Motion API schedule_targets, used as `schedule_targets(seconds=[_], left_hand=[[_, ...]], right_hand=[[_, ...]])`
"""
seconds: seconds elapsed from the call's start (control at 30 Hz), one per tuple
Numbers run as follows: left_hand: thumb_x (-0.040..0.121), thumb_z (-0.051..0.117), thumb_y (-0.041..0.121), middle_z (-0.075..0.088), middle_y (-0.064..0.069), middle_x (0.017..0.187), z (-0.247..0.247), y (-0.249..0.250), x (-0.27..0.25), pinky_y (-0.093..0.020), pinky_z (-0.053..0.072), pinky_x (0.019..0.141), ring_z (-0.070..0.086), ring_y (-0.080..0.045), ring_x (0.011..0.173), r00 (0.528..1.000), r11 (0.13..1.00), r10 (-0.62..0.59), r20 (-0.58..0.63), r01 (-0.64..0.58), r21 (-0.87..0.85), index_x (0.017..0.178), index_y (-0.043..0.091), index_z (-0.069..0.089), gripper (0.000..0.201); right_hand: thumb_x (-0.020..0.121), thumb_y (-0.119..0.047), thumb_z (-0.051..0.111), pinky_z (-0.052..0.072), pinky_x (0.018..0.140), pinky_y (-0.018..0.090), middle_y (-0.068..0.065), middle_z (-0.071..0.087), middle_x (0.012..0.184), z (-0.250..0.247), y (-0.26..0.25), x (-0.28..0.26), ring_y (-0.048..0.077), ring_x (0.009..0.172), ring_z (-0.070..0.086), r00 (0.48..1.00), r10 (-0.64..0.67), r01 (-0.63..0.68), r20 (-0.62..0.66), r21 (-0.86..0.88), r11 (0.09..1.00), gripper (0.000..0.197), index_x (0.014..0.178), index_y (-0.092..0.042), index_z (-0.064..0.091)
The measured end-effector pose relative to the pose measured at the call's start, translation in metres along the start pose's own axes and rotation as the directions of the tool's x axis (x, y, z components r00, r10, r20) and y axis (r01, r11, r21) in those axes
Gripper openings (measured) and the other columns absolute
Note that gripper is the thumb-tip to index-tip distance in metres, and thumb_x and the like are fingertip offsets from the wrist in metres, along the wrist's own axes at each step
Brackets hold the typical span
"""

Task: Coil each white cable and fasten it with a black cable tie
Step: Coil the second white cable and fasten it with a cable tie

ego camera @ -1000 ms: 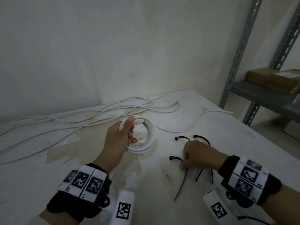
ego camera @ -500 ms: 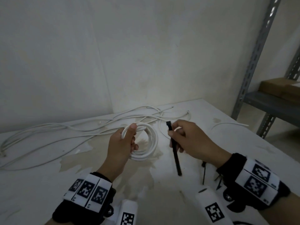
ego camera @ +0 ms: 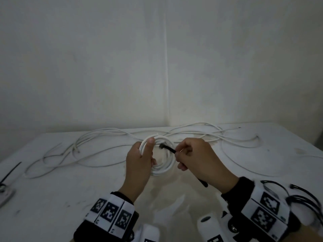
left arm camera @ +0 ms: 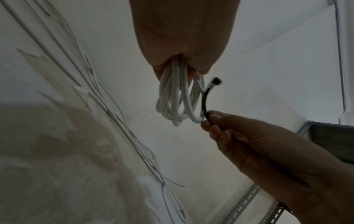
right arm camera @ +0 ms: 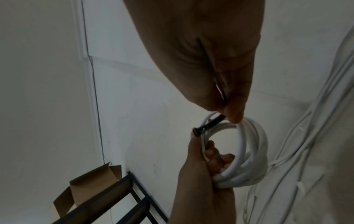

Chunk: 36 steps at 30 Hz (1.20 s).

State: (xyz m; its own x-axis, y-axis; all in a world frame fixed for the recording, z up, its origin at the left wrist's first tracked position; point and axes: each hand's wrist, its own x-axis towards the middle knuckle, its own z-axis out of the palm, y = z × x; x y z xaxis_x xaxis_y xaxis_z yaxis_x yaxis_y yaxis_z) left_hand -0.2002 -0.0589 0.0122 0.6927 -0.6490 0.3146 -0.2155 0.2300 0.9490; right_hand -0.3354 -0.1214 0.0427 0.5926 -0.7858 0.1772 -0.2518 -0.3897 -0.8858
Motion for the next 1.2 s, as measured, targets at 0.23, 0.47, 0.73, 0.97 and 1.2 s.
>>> schedule_targets(seconds=[0.23,0.47,0.73,0.97,1.2], left_hand=[[0.089,0.05,0.038,0.048,0.001,0.056,-0.013,-0.003,-0.001,-0.025,0.041,0.048,0.05,-0.014,0.05,0.998,0.999,0.021,-0.06,-0.019,0.027,0.07,0.015,0.049,0.03],[0.09,0.051,0.032,0.055,0.001,0.061,-0.001,-0.005,-0.018,-0.023,0.044,0.052,0.055,-0.012,0.054,0.993,0.988,0.108,0.054,-0.114,0.106,0.075,0.015,0.055,0.022],[0.091,0.054,0.023,0.051,0.0,0.058,-0.001,0.003,-0.015,-0.017,0.042,0.043,0.048,-0.003,0.041,0.995,0.997,-0.051,0.089,0.057,-0.061,0.09,0.01,0.059,0.014],[0.093,0.05,0.019,0.043,0.004,0.047,-0.004,0.011,-0.012,-0.017,0.037,0.042,0.039,-0.008,0.042,0.98,0.988,-0.092,0.175,0.113,-0.11,0.078,0.012,0.065,0.022],[0.091,0.054,0.018,0.046,-0.002,0.052,-0.007,0.011,-0.011,-0.016,0.039,0.041,0.044,-0.006,0.042,0.983,0.969,-0.116,0.145,0.144,-0.2,0.1,0.02,0.063,0.013]], right_hand=[[0.085,-0.007,0.054,0.051,0.052,0.028,0.014,0.062,0.081,0.022,-0.011,0.004,0.02,0.047,0.064,0.999,0.04,-0.043,-0.022,-0.15,0.988,0.011,0.086,-0.016,0.048],[0.08,-0.008,0.06,0.046,0.039,0.027,0.009,0.055,0.072,0.032,-0.014,0.012,0.025,0.05,0.058,0.994,0.02,-0.025,-0.109,-0.043,0.999,0.029,0.074,-0.021,0.035],[0.084,-0.008,0.063,0.042,0.039,0.022,0.024,0.058,0.073,0.033,-0.011,0.001,0.012,0.041,0.057,0.993,0.029,-0.001,-0.112,0.248,0.969,0.033,0.071,-0.017,0.034],[0.083,-0.007,0.064,0.047,0.044,0.027,0.031,0.06,0.073,0.034,-0.009,-0.002,0.015,0.042,0.059,0.99,-0.029,0.064,-0.138,0.255,0.965,0.035,0.067,-0.016,0.035],[0.085,0.005,0.053,0.055,0.074,0.029,0.006,0.068,0.079,0.026,-0.002,-0.008,0.015,0.07,0.068,0.976,-0.193,0.164,0.103,0.242,0.956,0.032,0.084,-0.024,0.064]])
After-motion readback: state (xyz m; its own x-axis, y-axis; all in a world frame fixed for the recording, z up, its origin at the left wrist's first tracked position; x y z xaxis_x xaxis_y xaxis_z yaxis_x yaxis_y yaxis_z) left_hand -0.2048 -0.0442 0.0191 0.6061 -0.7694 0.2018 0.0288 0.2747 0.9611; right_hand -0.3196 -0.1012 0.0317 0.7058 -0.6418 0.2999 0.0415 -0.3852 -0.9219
